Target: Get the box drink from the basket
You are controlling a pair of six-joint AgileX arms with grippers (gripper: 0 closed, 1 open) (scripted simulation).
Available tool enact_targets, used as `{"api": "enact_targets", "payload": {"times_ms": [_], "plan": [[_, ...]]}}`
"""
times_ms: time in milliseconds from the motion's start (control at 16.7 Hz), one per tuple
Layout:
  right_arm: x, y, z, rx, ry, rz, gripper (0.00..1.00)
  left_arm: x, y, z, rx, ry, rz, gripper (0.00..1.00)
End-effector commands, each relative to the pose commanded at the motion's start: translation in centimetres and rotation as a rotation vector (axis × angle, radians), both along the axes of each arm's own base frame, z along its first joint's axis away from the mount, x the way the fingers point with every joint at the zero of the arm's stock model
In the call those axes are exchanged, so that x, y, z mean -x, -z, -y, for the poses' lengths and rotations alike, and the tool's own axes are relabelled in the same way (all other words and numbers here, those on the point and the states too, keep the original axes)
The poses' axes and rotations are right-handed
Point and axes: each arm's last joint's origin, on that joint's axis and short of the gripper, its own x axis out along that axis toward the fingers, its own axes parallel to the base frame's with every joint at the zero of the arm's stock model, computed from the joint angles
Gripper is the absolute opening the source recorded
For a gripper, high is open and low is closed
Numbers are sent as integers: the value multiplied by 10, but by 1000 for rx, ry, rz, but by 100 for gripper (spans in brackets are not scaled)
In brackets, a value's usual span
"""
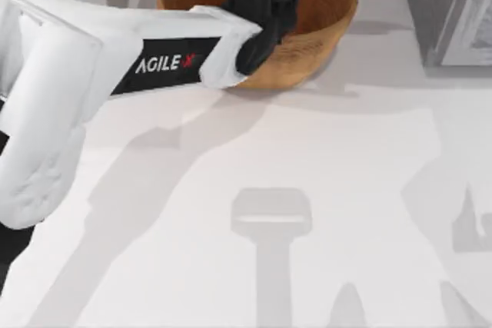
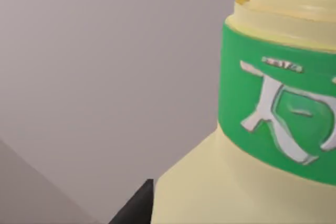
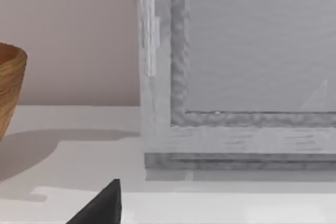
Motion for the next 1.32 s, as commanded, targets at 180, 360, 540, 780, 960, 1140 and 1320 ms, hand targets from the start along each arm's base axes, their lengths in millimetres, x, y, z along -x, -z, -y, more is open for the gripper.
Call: {"api": "enact_targets", "payload": {"times_ms": [180, 360, 540, 780, 960, 1140, 1320], "plan": [[0, 0, 0, 0, 0, 0, 100, 1, -26, -1, 1, 0, 1, 0], [0, 0, 0, 0, 0, 0, 100, 3, -56, -2, -9, 0, -12, 0], [0, 0, 0, 0, 0, 0, 100, 6, -76, -4, 6, 0, 6, 0], [0, 0, 0, 0, 0, 0, 100, 5, -74, -5, 2, -2, 4, 0], [0, 0, 0, 0, 0, 0, 100, 10, -78, -18, -16, 1, -17, 0], [0, 0, 0, 0, 0, 0, 100, 26, -98, -53, -25, 1, -32, 0], [0, 0, 0, 0, 0, 0, 100, 62, -129, -107, -13, -2, -22, 0]]}}
